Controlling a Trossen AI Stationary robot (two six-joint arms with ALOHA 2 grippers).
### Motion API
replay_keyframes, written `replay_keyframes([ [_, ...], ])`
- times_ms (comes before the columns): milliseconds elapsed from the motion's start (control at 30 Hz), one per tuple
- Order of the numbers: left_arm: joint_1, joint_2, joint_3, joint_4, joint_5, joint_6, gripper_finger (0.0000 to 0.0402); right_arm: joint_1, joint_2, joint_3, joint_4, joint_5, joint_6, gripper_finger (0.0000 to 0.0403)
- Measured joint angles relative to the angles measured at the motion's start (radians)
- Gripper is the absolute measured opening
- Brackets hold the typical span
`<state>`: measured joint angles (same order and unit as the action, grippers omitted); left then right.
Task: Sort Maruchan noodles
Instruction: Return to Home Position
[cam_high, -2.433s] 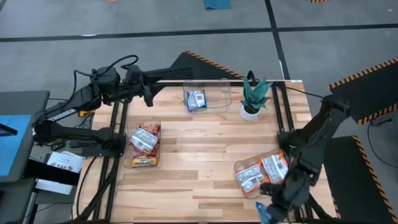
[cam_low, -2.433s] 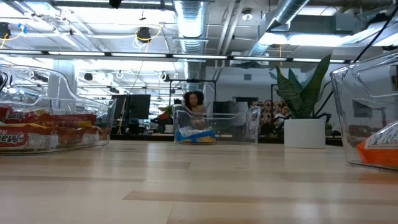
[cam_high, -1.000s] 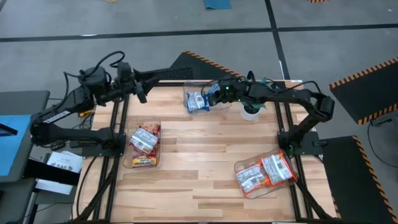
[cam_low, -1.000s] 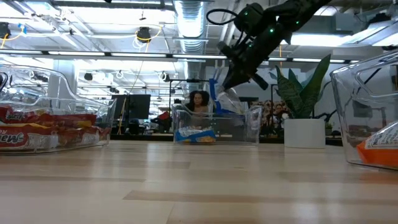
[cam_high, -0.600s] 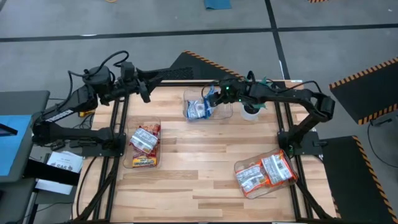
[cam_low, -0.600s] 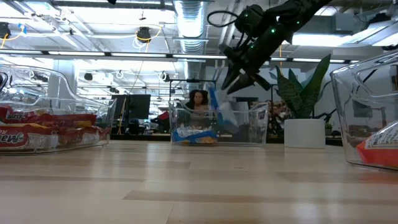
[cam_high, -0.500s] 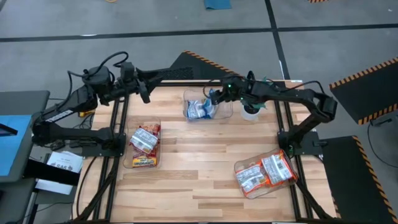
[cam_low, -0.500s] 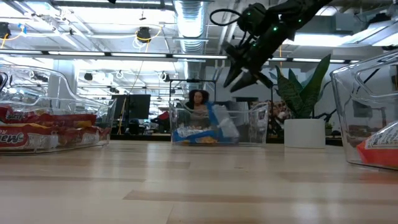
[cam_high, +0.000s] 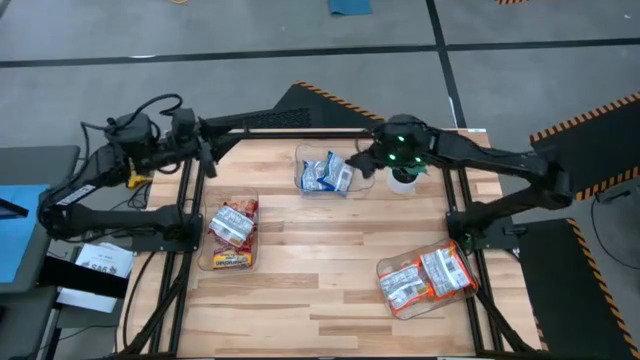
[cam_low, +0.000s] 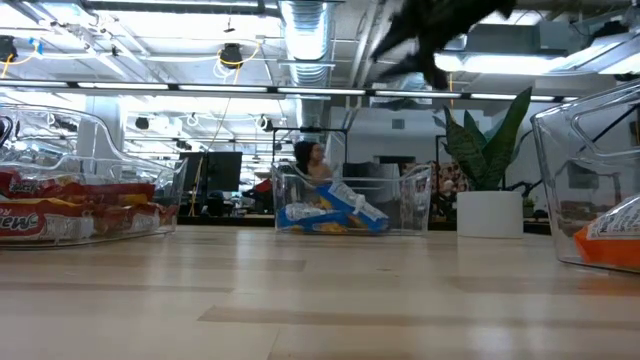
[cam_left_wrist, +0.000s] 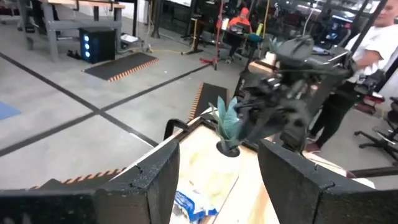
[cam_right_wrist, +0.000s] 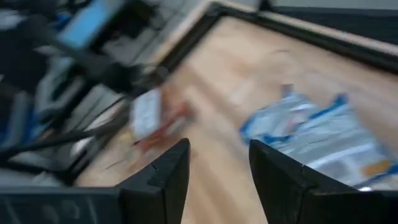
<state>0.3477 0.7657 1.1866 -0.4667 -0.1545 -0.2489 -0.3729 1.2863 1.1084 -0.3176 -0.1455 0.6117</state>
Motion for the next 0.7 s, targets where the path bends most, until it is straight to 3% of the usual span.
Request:
replay_keyframes([
  [167,-0.028,-0.057,-0.052,0.025,0.053,-0.004,0.0200,0.112,-0.095,0.000,-0.036,-0.015,-0.014,0.0185],
  [267,-0.080,-0.099,-0.190,0.209,0.143,-0.009,0.0187,0.186,-0.141,0.000,-0.054,-0.014,-0.026,0.0173],
  [333,-0.126,-0.116,-0.313,0.380,0.152,-0.041,0.0169,0.236,-0.167,0.000,-0.050,-0.003,-0.026,0.0153],
  [433,-0.195,-0.115,-0.490,0.619,0.114,-0.089,0.0122,0.302,-0.193,0.000,-0.083,0.054,-0.012,0.0100],
  [533,-0.266,-0.095,-0.605,0.749,0.074,-0.119,0.0053,0.343,-0.216,0.000,-0.184,0.070,0.027,0.0026],
  [600,-0.318,-0.098,-0.648,0.780,0.039,-0.136,0.0015,0.363,-0.231,0.000,-0.257,0.073,0.066,0.0018],
  [700,-0.405,-0.100,-0.695,0.805,-0.059,-0.146,0.0005,0.404,-0.253,0.000,-0.285,0.086,0.075,0.0021],
])
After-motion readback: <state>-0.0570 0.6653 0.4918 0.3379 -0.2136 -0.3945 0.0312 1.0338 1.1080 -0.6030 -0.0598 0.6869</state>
